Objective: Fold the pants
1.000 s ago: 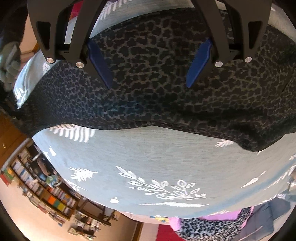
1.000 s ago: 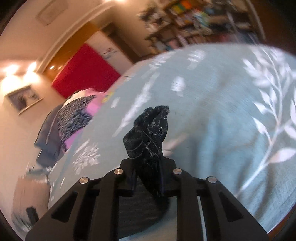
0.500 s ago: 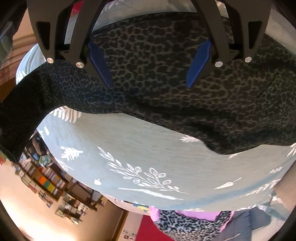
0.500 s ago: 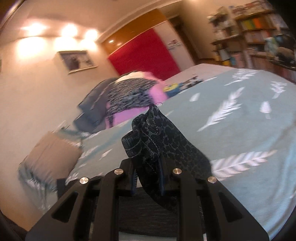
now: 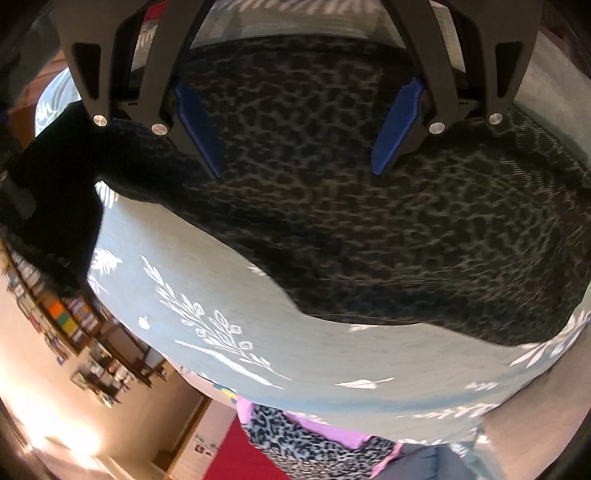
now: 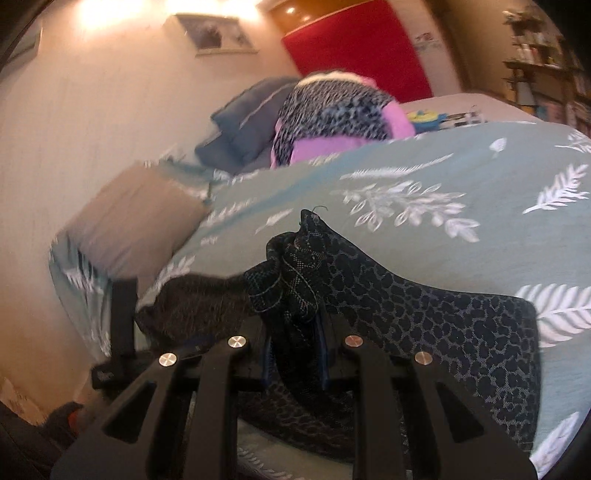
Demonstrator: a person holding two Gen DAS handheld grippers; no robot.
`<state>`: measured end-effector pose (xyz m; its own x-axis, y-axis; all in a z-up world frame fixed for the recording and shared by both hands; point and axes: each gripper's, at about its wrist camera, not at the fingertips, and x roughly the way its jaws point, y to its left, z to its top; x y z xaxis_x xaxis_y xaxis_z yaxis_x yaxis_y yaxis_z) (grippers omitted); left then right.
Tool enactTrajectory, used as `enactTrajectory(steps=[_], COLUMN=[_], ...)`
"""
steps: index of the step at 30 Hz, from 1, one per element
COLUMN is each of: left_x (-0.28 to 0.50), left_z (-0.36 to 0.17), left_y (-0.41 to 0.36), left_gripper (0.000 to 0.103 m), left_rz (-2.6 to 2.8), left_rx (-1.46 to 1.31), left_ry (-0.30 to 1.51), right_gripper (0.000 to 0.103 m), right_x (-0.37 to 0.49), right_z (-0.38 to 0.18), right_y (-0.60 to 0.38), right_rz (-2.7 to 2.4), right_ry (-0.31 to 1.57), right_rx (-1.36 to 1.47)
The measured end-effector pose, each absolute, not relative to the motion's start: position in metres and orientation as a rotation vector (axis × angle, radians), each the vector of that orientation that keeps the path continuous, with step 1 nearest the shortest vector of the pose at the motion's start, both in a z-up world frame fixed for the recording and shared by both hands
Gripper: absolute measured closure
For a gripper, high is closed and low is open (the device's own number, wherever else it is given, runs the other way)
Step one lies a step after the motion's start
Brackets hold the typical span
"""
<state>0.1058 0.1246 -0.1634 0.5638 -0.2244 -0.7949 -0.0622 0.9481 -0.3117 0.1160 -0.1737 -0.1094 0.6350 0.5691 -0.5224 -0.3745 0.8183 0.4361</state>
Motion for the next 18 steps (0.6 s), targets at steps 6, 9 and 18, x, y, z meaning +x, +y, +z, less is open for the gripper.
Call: enactTrajectory(steps=[6, 9, 18], left_x=[0.098, 0.098, 0.090], left_z=[-0.163, -0.162, -0.153], left_y=[0.147, 0.152, 0.163], left_gripper=[0.022, 0.022, 0.022], left_rz=[-0.101, -0.098, -0.088], left_rx=[-0.380, -0.379, -0.396], left_ry=[0.940, 0.933, 0.905], right_gripper=[0.085, 0.085, 0.084], right_x=[0.124, 0.124, 0.136], right_z=[-0.133, -0.143, -0.168], right_y=[-0.132, -0.113, -0.085], right_rz=[0.584, 0.612, 0.624], right_ry=[0.779, 0.810, 0.878], right_rx=[0.255, 0.225, 0.197])
